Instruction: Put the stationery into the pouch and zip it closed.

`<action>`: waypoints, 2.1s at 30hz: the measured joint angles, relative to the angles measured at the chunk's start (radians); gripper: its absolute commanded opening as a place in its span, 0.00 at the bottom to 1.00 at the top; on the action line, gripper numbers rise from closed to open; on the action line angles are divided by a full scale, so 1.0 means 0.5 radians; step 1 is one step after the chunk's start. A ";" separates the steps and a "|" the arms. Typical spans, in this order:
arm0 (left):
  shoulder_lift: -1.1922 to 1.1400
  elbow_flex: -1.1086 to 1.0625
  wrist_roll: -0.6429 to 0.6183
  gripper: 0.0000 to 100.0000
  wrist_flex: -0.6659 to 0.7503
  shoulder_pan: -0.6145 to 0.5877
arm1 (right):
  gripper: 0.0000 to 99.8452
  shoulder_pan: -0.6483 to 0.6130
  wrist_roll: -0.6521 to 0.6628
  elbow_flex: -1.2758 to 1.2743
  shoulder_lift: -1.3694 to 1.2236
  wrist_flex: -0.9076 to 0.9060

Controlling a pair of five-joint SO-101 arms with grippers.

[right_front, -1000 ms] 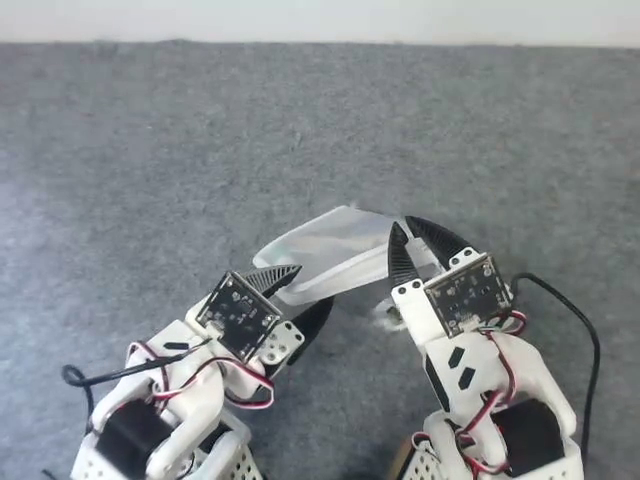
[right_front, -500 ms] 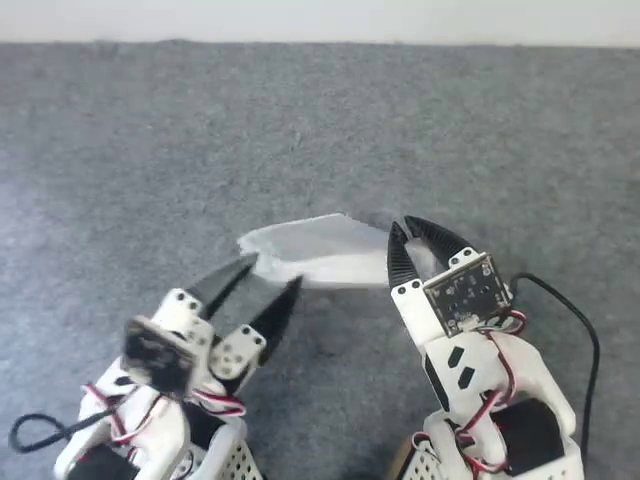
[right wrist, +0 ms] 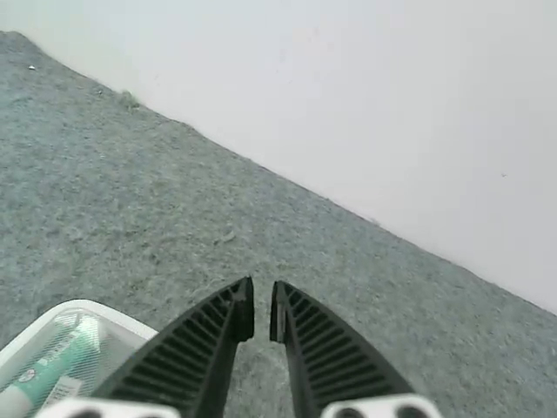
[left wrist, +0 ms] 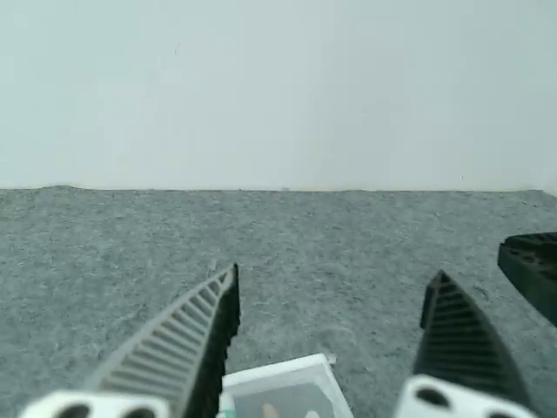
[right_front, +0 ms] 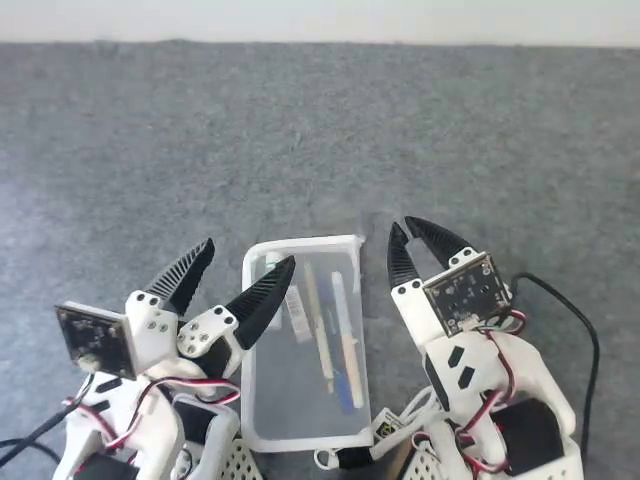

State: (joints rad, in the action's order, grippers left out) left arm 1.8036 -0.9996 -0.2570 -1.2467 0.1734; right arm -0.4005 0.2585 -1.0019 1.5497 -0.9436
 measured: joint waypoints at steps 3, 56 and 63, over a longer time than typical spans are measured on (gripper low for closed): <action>0.000 0.000 0.000 0.22 0.055 -0.037 | 0.03 0.003 0.000 0.000 0.000 0.000; 0.000 -1.252 0.141 0.20 0.718 -0.733 | 0.03 0.583 -0.319 -1.320 0.494 0.436; 0.000 -1.344 0.141 0.20 0.718 -0.733 | 0.03 0.506 -0.629 -1.320 0.494 0.175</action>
State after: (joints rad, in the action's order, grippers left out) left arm 1.8036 -1.6717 -0.1864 -0.8876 -0.1933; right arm -0.1473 -0.0560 -1.6617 1.7967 -0.8562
